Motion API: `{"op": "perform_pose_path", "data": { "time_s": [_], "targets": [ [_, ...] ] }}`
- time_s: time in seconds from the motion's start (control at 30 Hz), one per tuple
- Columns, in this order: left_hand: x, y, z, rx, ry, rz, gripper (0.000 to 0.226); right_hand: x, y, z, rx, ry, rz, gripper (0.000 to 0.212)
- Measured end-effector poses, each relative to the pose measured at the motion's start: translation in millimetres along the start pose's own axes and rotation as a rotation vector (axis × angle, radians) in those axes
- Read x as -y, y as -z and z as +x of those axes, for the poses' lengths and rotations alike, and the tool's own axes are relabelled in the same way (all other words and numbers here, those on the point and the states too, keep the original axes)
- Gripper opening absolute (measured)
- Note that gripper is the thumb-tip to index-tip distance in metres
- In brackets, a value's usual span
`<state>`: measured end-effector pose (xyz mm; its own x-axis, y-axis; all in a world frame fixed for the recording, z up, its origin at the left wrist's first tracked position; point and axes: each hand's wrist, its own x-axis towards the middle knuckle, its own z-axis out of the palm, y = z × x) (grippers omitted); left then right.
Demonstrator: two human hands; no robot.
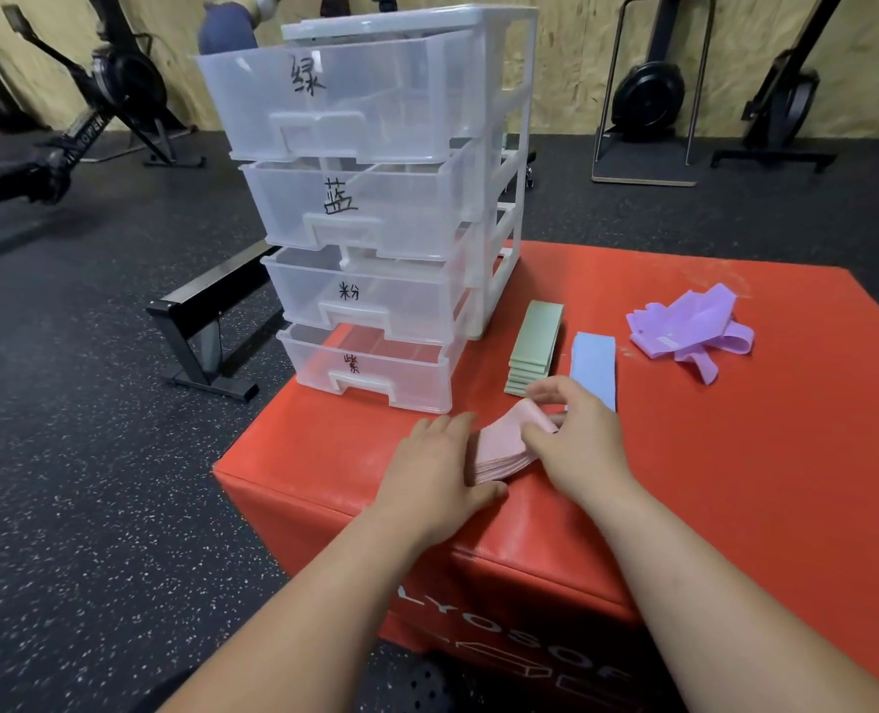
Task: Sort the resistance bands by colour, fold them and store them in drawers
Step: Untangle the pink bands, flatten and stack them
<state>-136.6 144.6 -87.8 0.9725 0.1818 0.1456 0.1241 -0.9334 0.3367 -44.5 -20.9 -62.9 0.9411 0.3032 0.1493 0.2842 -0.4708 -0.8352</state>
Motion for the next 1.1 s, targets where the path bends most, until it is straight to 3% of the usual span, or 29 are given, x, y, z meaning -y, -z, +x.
{"op": "perform_pose_path", "data": {
  "time_s": [0.13, 0.23, 0.33, 0.53, 0.73, 0.93, 1.1],
  "targets": [
    [-7.1, 1.4, -1.9, -0.042, 0.052, -0.351, 0.104, 24.0, 5.1, -2.9, 0.055, -0.038, 0.254, 0.044],
    [-19.6, 10.6, -6.2, -0.111, 0.099, -0.668, 0.077, 50.5, 8.7, -8.3, 0.11, 0.049, 0.362, 0.045],
    [-22.4, 21.2, -9.4, -0.175, 0.173, -0.782, 0.063, 66.6, 10.8, -8.1, 0.098, 0.075, 0.485, 0.043],
    [5.5, 46.9, -17.6, -0.153, 0.074, -0.371, 0.055, 53.3, 8.1, 8.4, -0.036, 0.006, 0.53, 0.043],
    [17.8, 22.4, -15.8, 0.063, 0.057, 0.133, 0.041, 0.3, -21.6, 6.6, 0.089, 0.018, -0.024, 0.042],
    [16.2, 8.1, -12.3, -0.001, 0.039, 0.138, 0.063, -14.1, -26.8, 5.4, 0.067, 0.186, -0.277, 0.034],
    [15.9, 7.0, -12.9, -0.036, 0.045, 0.111, 0.063, -24.6, -27.1, -2.0, -0.066, 0.316, -0.493, 0.004]
  ]
}}
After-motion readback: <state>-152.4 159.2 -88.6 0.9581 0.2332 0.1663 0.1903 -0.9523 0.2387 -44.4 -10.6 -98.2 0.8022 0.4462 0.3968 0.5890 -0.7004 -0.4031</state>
